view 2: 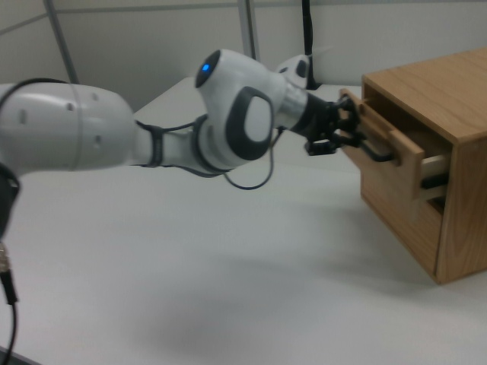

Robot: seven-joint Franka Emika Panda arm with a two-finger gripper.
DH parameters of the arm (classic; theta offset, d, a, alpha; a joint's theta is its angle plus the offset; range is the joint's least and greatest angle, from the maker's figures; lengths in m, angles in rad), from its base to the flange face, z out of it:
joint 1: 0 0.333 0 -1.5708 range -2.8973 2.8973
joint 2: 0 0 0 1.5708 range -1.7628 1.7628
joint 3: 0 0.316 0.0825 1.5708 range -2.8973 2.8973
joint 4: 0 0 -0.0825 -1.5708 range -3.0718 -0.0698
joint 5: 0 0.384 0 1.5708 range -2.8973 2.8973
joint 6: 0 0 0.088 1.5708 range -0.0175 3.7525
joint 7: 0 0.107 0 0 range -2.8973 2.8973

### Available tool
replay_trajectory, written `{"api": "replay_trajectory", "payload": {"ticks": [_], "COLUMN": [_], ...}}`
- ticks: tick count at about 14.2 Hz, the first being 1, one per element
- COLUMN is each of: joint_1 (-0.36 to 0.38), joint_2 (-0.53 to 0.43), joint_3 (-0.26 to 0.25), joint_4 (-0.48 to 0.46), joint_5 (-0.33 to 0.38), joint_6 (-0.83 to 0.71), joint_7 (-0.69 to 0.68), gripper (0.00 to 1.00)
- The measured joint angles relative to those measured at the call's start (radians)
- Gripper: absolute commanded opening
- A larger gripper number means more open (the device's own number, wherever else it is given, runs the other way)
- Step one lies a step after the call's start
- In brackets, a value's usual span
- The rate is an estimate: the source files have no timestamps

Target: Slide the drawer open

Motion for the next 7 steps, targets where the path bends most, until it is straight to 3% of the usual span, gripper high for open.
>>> {"api": "replay_trajectory", "payload": {"ticks": [4, 7], "joint_1": [0.060, 0.135], "joint_2": [-0.181, -0.338], "joint_3": [0.001, 0.006], "joint_4": [-0.211, -0.272], "joint_5": [0.000, 0.000], "joint_6": [-0.006, -0.122], "joint_7": [0.006, 0.017], "gripper": [0.00, 0.01]}}
